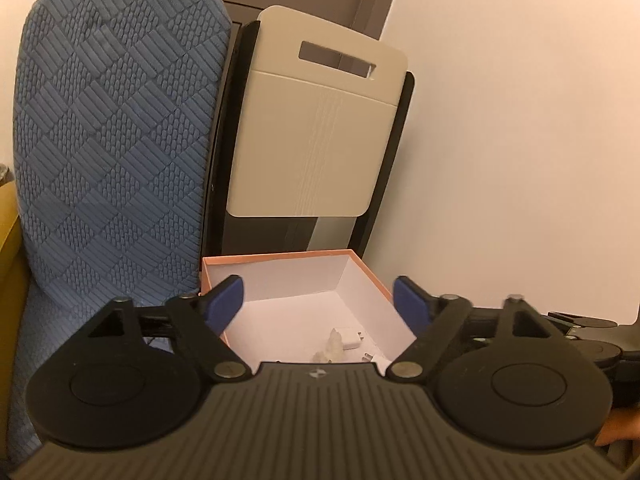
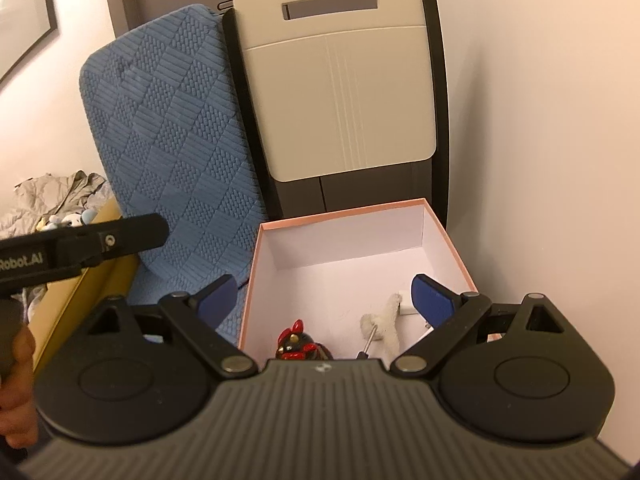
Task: Organize rigid objects
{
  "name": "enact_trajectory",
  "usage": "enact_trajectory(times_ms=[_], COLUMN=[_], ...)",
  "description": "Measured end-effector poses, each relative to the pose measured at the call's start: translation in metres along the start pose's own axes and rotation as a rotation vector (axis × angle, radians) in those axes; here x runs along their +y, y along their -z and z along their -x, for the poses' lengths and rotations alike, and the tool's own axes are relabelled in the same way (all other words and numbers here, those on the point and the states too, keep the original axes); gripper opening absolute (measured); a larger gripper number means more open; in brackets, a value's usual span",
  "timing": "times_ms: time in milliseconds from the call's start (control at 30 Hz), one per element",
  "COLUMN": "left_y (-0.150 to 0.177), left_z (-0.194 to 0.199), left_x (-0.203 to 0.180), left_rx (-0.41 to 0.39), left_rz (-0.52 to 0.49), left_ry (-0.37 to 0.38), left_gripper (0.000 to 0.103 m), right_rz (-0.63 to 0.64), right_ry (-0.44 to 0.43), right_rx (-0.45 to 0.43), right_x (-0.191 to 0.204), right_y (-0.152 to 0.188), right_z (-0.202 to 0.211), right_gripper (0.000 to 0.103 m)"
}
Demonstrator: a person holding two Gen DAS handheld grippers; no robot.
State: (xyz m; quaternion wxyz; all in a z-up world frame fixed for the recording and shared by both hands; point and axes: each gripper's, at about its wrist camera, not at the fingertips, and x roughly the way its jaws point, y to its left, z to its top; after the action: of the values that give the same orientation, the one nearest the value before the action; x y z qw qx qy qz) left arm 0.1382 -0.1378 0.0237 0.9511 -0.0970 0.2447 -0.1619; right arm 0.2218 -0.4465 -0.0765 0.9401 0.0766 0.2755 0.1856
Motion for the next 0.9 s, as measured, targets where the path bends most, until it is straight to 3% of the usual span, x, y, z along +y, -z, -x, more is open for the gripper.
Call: enact_trajectory(times_ms=[200, 900], left_y=[0.013, 0.054], left_z=[0.011, 0.004], left_x=[0.011, 0.054], left_rx=[0.006, 0.071], left_rz=[0.011, 0.007], left_ry=[0.014, 0.001], left_gripper=[0.098, 0.101], right_rz=[-0.021, -0.101], right_ry=[0.019, 0.072], right_rx=[0.007, 0.046], right_x=[0.007, 0.024], right_y=[0.019, 0.073], right_z=[0.006, -0.014], right_gripper=[0.096, 0.096])
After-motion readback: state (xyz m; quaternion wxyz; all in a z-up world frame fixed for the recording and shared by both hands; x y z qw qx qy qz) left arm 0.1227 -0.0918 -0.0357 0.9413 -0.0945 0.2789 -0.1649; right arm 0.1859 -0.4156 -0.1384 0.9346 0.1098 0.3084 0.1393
